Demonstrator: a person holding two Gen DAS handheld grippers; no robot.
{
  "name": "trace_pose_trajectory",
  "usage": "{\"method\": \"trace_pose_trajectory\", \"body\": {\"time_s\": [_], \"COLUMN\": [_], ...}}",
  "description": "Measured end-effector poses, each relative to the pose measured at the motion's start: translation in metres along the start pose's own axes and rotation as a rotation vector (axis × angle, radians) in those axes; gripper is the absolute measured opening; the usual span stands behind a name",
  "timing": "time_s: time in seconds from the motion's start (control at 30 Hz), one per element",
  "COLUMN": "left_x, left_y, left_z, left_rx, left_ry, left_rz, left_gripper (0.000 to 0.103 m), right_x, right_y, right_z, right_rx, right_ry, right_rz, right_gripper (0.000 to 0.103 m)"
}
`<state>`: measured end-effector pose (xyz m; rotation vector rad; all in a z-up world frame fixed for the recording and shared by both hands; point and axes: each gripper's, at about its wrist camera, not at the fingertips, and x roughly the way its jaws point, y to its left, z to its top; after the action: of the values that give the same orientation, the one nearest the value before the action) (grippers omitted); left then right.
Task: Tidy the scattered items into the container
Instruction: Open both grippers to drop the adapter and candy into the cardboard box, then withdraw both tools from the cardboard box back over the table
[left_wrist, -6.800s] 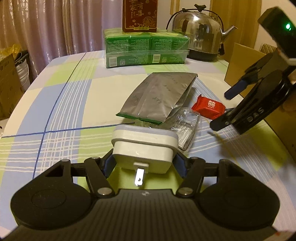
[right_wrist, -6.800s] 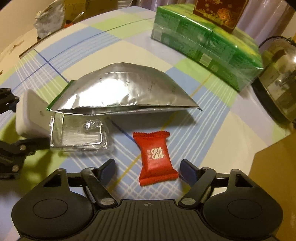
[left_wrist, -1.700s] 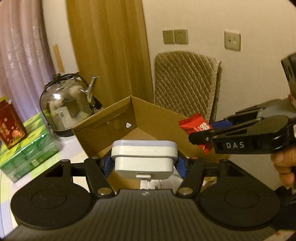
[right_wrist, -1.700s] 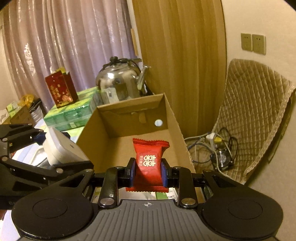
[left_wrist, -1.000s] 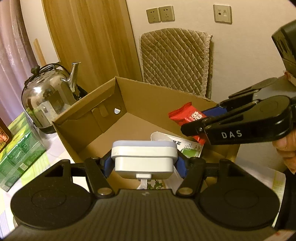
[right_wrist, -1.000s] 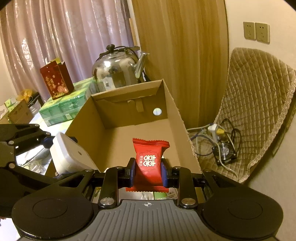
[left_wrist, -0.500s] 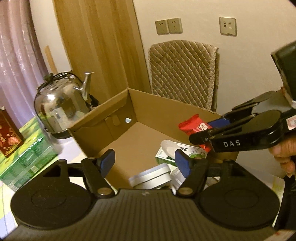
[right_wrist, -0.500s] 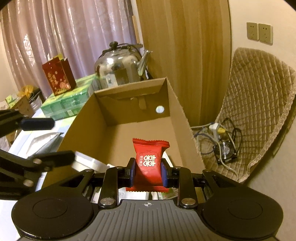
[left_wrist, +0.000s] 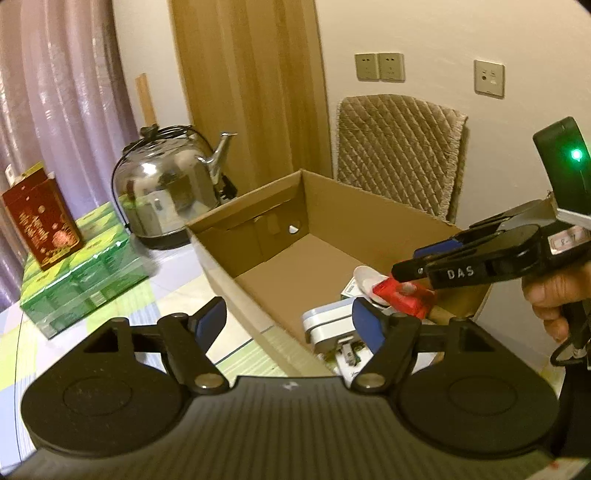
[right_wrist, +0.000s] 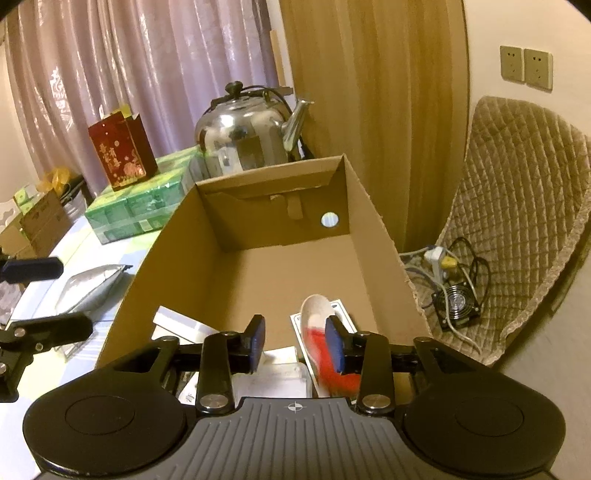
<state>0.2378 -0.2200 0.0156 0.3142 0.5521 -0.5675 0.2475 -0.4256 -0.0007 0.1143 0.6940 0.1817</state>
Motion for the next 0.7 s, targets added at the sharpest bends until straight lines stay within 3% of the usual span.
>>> {"method": "trace_pose_trajectory", "body": {"time_s": [0.1,0.27,0.7], "left_x": [-0.005,-0.019,-0.084], "left_y": [0.005,0.013,0.027], "left_z": [-0.007,-0.022,-0.061], "left_rx": [-0.017,-0.061,-0.154], "left_ry": [0.007,0.016,0.046], "left_rz": [0.011,0.033,0.117], "left_gripper": [0.072,0.073,0.076], "right_x": [-0.008,-0.031,-0.093], "right_y": [0.003,0.014,0.082], "right_z": [-0.003,-0.008,-0.024], "right_rx": [0.001,0.005,-0.062], "right_ry": [-0.009,-0.041,-0.097], "right_rz": [-0.006,-0.007,0.084], "right_gripper": [0.038,0.056,0.060]}}
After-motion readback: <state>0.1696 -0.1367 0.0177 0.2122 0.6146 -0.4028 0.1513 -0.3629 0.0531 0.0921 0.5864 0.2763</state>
